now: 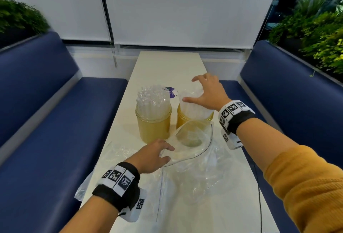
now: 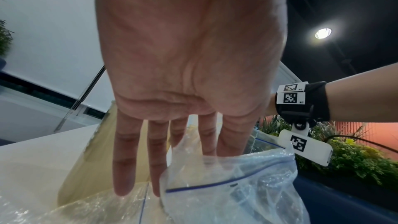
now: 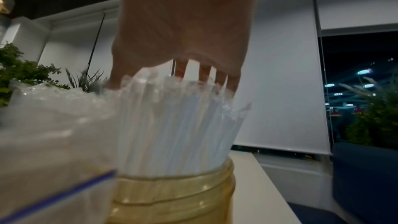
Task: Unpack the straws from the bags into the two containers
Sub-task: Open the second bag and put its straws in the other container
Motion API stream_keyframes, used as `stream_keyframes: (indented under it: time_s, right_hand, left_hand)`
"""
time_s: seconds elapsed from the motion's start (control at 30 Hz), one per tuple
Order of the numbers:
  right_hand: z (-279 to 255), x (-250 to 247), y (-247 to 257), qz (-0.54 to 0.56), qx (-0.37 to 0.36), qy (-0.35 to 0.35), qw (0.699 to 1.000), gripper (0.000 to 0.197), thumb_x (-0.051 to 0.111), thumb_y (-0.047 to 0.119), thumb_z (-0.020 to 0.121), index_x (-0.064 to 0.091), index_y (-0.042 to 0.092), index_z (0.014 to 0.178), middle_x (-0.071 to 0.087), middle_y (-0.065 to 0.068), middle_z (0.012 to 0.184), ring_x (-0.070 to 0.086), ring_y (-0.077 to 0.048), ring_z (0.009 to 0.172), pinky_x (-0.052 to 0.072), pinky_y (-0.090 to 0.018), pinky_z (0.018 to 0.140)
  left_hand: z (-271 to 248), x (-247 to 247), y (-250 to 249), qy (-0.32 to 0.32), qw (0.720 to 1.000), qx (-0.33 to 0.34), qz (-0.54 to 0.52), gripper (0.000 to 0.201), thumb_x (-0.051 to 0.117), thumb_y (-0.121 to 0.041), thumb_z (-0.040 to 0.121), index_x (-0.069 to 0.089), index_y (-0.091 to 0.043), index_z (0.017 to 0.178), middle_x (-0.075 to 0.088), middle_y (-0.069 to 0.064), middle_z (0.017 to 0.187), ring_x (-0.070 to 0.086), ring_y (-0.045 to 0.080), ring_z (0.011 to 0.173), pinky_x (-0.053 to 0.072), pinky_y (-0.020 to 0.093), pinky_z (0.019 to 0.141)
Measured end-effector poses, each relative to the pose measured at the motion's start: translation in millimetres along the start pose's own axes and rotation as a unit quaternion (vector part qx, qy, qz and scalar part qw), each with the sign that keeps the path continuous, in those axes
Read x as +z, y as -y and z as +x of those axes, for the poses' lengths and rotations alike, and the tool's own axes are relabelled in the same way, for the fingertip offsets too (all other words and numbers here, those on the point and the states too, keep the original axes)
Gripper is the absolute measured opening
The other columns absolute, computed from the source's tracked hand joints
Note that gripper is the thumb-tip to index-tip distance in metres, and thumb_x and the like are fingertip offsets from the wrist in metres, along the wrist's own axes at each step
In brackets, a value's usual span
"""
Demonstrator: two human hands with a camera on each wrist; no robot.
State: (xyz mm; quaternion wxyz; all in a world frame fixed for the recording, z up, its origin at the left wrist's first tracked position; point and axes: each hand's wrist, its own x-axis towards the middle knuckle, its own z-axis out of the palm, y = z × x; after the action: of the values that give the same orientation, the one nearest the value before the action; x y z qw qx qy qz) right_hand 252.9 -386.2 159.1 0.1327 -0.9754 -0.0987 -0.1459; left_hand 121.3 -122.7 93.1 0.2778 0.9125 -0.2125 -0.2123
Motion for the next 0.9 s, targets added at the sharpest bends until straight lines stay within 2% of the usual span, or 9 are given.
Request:
stream_keyframes:
  time_s: [0.1, 0.23, 0.33, 0.43, 0.5, 0.63, 0.77, 0.83, 0.9]
  right_hand:
    - [-6, 17, 4, -0.028, 0.032, 0.106, 0.993, 0.083, 0.049, 0.081, 0.080, 0.047, 0.026, 0.143, 0.044, -0.007, 0.145, 0.041, -0.028, 0.132, 0.042, -0.048, 0.106]
    - [3, 2, 4, -0.006, -0.012, 0.034, 0.999, 0.060, 0.045, 0.068, 0.092, 0.061, 0.023, 0.128, 0.052, -0.006, 0.130, 0.043, -0.025, 0.125, 0.041, -0.042, 0.103]
    - [9, -4, 2, 0.005, -0.032, -0.038, 0.999, 0.047, 0.034, 0.050, 0.103, 0.057, 0.024, 0.136, 0.051, -0.008, 0.139, 0.041, -0.027, 0.131, 0.034, -0.042, 0.109]
    - [-2, 20, 5, -0.053, -0.042, 0.055, 0.996, 0.051, 0.021, 0.039, 0.108, 0.039, 0.023, 0.152, 0.038, -0.008, 0.157, 0.030, -0.027, 0.146, 0.021, -0.045, 0.122]
    - [-7, 28, 5, -0.072, -0.044, 0.080, 0.993, 0.052, 0.017, 0.039, 0.108, 0.031, 0.023, 0.156, 0.032, -0.006, 0.161, 0.025, -0.027, 0.150, 0.014, -0.048, 0.124]
    - [0, 16, 10, -0.066, 0.035, -0.050, 0.996, 0.057, 0.014, 0.047, 0.105, 0.035, 0.026, 0.154, 0.032, -0.004, 0.161, 0.022, -0.028, 0.151, 0.011, -0.054, 0.123]
    - [-13, 30, 8, -0.082, 0.044, 0.049, 0.994, 0.061, 0.014, 0.055, 0.104, 0.027, 0.027, 0.156, 0.022, -0.006, 0.165, 0.018, -0.031, 0.152, 0.009, -0.055, 0.123]
    - [-15, 28, 6, -0.054, 0.059, 0.023, 0.997, 0.058, 0.015, 0.054, 0.104, 0.028, 0.031, 0.156, 0.022, -0.004, 0.165, 0.019, -0.032, 0.151, 0.009, -0.057, 0.122]
    - [-14, 22, 5, -0.033, 0.066, 0.008, 0.997, 0.059, 0.015, 0.056, 0.104, 0.024, 0.033, 0.157, 0.018, -0.003, 0.166, 0.015, -0.030, 0.153, 0.007, -0.057, 0.122]
  left_hand:
    - [0, 2, -4, 0.007, 1.000, 0.004, -0.003, 0.037, 0.058, -0.031, 0.100, 0.056, -0.031, 0.137, 0.044, -0.006, 0.145, 0.052, 0.012, 0.109, 0.037, 0.022, 0.096]
    - [0, 2, -5, 0.013, 1.000, 0.010, 0.000, 0.038, 0.058, -0.031, 0.100, 0.056, -0.030, 0.138, 0.045, -0.007, 0.144, 0.051, 0.012, 0.111, 0.038, 0.024, 0.100]
    - [3, 2, -4, 0.008, 1.000, 0.013, 0.006, 0.037, 0.057, -0.032, 0.100, 0.056, -0.031, 0.138, 0.046, -0.008, 0.143, 0.046, 0.008, 0.109, 0.036, 0.022, 0.099]
    - [6, 4, -3, 0.008, 1.000, 0.018, 0.003, 0.036, 0.058, -0.033, 0.100, 0.057, -0.032, 0.136, 0.049, -0.008, 0.140, 0.050, 0.010, 0.107, 0.039, 0.024, 0.098]
    - [8, 5, -2, 0.008, 1.000, 0.019, 0.003, 0.036, 0.058, -0.033, 0.099, 0.057, -0.033, 0.135, 0.049, -0.008, 0.138, 0.052, 0.012, 0.110, 0.040, 0.025, 0.098]
    - [7, 6, -1, 0.009, 1.000, 0.013, 0.003, 0.035, 0.058, -0.032, 0.100, 0.057, -0.032, 0.135, 0.050, -0.007, 0.137, 0.053, 0.015, 0.114, 0.042, 0.028, 0.101]
    - [6, 8, -2, 0.006, 1.000, 0.014, 0.005, 0.036, 0.058, -0.032, 0.100, 0.057, -0.031, 0.136, 0.051, -0.005, 0.137, 0.051, 0.015, 0.117, 0.040, 0.028, 0.103]
    - [5, 9, 0, -0.003, 1.000, 0.011, -0.005, 0.036, 0.058, -0.033, 0.100, 0.057, -0.030, 0.136, 0.051, -0.007, 0.139, 0.050, 0.015, 0.123, 0.040, 0.029, 0.106]
    - [3, 10, 1, -0.020, 0.999, 0.000, -0.027, 0.044, 0.058, -0.047, 0.098, 0.056, -0.029, 0.138, 0.051, -0.010, 0.142, 0.052, 0.016, 0.126, 0.042, 0.033, 0.108]
